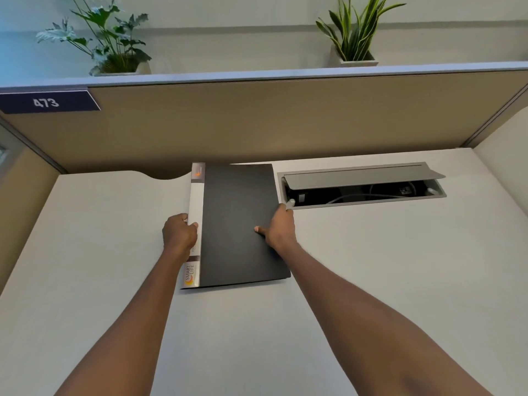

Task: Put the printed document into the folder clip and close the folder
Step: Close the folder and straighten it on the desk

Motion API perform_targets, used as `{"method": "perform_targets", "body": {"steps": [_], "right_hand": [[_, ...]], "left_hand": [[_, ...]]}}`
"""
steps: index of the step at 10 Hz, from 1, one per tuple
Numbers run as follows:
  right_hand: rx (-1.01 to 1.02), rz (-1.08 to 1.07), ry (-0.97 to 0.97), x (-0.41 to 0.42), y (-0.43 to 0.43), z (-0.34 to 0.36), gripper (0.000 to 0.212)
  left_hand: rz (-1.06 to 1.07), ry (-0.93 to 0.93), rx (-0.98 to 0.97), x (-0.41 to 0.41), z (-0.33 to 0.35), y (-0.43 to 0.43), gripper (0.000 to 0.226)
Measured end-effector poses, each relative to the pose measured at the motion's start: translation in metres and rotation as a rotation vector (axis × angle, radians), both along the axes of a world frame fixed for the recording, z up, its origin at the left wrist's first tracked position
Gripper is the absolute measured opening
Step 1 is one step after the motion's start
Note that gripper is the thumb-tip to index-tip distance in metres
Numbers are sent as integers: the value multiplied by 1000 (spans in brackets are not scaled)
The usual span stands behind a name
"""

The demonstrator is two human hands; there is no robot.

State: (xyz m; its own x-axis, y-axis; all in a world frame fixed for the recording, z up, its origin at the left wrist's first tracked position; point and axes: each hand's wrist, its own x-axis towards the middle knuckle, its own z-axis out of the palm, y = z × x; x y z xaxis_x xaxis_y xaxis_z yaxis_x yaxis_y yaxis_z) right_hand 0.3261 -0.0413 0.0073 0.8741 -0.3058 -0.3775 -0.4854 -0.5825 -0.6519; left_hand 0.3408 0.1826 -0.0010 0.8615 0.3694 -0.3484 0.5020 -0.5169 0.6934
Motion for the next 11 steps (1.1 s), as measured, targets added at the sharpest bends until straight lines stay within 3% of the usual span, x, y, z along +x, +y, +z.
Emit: {"method": "perform_targets", "body": {"steps": [3, 5, 7, 11], "right_hand": [[-263, 89, 42, 5, 7, -9, 85], [-480, 177, 43, -5, 9, -6, 73], [-560, 249, -19, -28, 9, -4, 63], [-546, 497, -107, -134, 2, 0, 71]], "left_hand": [[-53, -27, 166, 7, -14, -6, 37], [-43, -33, 240, -3, -18, -8, 43], [-163, -73, 379, -26, -13, -17, 39], [-345, -100, 599, -130, -17, -41, 60]]}}
